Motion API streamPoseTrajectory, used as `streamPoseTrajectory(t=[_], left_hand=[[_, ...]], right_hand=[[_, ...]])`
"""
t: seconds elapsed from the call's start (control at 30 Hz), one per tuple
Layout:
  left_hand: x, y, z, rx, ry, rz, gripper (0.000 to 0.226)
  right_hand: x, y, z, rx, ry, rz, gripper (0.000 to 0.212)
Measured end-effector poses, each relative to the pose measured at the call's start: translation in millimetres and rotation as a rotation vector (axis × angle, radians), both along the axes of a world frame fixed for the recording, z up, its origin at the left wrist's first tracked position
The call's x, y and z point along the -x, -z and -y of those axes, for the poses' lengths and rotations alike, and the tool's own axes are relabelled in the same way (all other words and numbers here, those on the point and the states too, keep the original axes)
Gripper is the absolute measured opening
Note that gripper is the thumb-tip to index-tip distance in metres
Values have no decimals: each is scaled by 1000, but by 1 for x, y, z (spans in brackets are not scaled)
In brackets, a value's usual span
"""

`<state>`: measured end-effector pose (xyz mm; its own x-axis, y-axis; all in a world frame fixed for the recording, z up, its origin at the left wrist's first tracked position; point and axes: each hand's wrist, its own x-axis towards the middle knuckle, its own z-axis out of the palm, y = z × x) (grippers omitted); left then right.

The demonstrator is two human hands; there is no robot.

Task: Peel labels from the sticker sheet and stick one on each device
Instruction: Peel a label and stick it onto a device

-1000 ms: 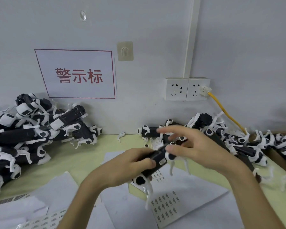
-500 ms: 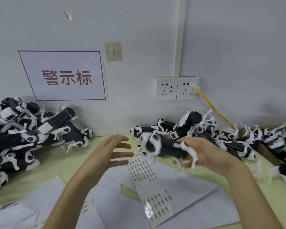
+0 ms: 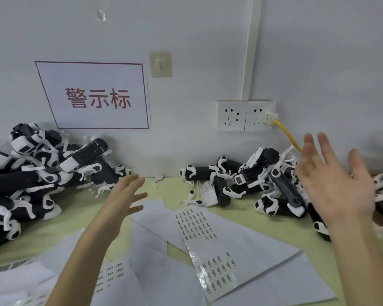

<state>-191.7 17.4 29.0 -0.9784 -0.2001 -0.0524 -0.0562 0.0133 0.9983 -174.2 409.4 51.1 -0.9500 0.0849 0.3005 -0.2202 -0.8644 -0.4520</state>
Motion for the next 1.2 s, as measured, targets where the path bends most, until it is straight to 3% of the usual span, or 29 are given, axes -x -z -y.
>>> streamPoseTrajectory(t=[0.17,0.33,0.43,0.53,0.77,0.9,1.07,1.2], left_hand=[[8,-9,42,189,-241,-125,57],[30,-18,80,390,-432,-221,67],[52,-22,95,662,-483,-104,82],[70,-22,101,887,-450,40,80],[90,-22,115,1082,-455,113,72],[87,-25,112,1287,-469,70,80],[71,-16,92,1159,-298,-208,41],[50,-10,58,1067,-334,-297,32]], right_hand=[[8,0,16,-127,42,49,41],[11,2,28,-172,52,81,38],[14,7,31,-191,56,89,36],[14,8,32,-202,51,95,34],[16,10,33,-201,28,118,33],[15,9,36,-198,7,125,28],[14,5,42,-191,-10,137,37],[10,-6,57,-218,-40,109,29]])
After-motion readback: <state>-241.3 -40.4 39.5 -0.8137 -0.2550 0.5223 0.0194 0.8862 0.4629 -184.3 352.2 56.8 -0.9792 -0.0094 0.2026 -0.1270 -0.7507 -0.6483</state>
